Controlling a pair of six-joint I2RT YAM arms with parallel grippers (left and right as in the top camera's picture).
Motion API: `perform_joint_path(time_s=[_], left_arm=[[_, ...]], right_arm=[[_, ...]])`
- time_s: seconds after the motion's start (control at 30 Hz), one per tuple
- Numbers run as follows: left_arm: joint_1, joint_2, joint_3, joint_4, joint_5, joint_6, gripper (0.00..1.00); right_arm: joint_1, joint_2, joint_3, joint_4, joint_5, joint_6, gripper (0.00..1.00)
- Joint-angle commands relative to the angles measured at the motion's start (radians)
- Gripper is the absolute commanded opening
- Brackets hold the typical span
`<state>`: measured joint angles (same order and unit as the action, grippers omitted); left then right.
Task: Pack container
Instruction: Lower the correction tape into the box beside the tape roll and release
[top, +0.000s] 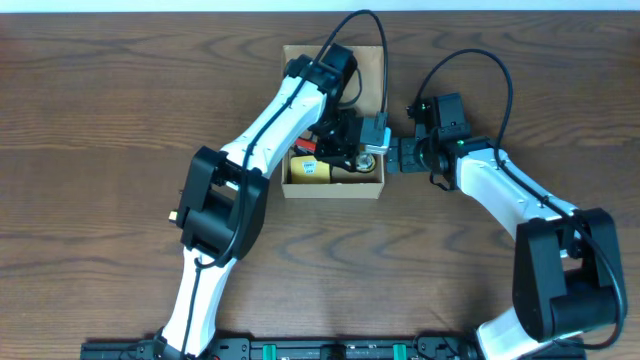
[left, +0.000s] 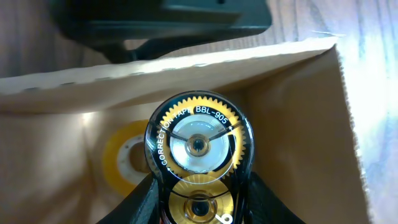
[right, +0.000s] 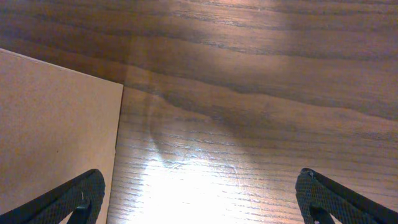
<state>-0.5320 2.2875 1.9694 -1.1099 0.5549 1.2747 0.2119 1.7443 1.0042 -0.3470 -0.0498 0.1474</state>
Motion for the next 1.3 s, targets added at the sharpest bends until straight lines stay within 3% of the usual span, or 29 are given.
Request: perform_joint_path(time_s=[0.0,0.27,0.43,0.7,1.27], left_arm=[[-0.009,0.016,-0.005,-0.021,0.023,-0.029,0.06],[-0.014,0.016,-0.005,-0.028,0.023,-0.034,0.06],[-0.014,0.016,-0.005,-0.031,0.023,-0.036,0.29],[-0.012,0.016,-0.005,-0.031,0.023,-0.075,0.48],[-0.011,-0.007,0.006,-0.017,0.021,-0.079,0.48]], right_arm=[[-0.003,0.009,-0.002,-0.001,0.000,-0.014,0.99],[-0.003,0.009,-0.002,-0.001,0.000,-0.014,0.99],[-0.003,0.009,-0.002,-0.001,0.000,-0.014,0.99],[-0.003,0.009,-0.002,-0.001,0.000,-0.014,0.99],[-0.003,0.009,-0.002,-0.001,0.000,-0.014,0.99]])
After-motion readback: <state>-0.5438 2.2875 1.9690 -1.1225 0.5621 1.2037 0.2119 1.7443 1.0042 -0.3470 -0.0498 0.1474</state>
